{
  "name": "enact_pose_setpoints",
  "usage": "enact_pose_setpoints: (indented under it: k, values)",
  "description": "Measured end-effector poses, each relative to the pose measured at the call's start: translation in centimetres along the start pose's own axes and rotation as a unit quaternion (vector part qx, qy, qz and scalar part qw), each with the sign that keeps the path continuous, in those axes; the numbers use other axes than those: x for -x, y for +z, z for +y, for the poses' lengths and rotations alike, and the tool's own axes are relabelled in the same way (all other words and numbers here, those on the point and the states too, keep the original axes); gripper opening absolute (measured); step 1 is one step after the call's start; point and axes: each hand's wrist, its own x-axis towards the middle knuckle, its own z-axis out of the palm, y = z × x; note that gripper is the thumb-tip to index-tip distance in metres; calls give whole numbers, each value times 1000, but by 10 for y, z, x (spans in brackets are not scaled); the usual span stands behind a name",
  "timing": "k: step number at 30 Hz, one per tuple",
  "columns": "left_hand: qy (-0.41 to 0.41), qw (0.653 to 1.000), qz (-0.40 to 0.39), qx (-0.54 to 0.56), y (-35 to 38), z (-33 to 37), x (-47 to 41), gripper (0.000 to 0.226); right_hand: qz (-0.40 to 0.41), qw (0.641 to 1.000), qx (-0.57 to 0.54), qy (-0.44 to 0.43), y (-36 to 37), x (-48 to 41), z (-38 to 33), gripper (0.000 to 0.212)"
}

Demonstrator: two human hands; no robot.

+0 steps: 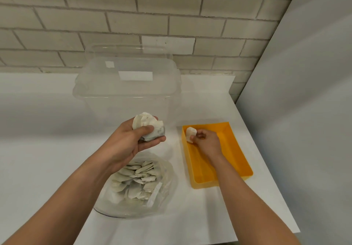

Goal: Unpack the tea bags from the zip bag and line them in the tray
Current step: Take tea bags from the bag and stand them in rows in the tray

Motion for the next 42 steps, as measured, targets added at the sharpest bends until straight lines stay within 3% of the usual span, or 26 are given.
enact_pose_setpoints:
  k: [5, 12, 15, 22, 27, 31, 33, 35, 38, 42]
  values:
    - [8, 1000, 13, 8, -3, 0, 1, 24, 71, 997, -20, 22, 6, 8, 4, 6]
    - [15, 1000, 15, -3, -3, -1, 4, 23, 9, 998, 54, -25, 0, 1, -2, 15]
    - [21, 999, 25, -3, -7, 0, 6, 22, 18, 997, 71, -33, 1, -1, -4, 19]
    - [19, 1000, 19, 6, -16, -1, 9, 30, 65, 996, 66, -14, 6, 1, -1, 13]
    - [20, 1000, 5, -11, -15, -5, 11, 29, 73, 995, 62, 13, 2, 4, -6, 25]
    - [27, 999, -3, -23, -12, -5, 14, 29, 130, 990, -4, -48, -11, 34, -41, 18]
    - [32, 998, -4, -49, -11, -6, 14, 27, 97, 986, -116, -67, -14, 59, -68, 10]
    - [38, 994, -3, -103, -10, -6, 12, 25, 3, 977, -186, -107, -16, 81, -95, 16]
    - [39, 983, -25, -177, -10, -4, 9, 24, -113, 970, -96, -195, -22, 96, -119, 25]
    - [46, 976, -47, -210, -8, -3, 8, 25, -158, 958, 71, -227, -28, 97, -125, 23]
